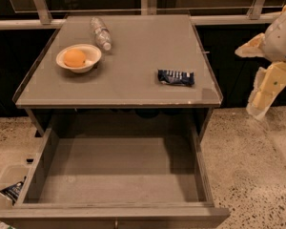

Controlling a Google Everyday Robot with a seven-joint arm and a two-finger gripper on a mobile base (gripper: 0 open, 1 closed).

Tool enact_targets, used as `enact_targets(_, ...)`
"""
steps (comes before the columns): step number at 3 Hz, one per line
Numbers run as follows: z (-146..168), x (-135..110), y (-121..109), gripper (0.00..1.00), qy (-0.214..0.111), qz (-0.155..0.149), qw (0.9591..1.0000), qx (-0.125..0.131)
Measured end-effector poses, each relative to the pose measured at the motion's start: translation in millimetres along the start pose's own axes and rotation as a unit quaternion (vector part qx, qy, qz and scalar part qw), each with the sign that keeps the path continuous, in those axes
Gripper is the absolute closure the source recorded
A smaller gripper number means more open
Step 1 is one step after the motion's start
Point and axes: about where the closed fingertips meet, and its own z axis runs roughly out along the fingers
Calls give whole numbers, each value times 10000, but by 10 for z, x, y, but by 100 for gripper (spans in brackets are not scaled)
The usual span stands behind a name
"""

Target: Place rxbar blueberry into top drawer

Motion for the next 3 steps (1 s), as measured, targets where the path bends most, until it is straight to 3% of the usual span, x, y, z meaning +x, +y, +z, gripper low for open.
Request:
enact_targets(1,349,169,-248,0,-79,-34,9989,-469)
enact_targets(2,688,154,-330,0,-183,-338,9959,-822)
enact_targets(3,715,143,-382,0,-208,-330,9966,-732)
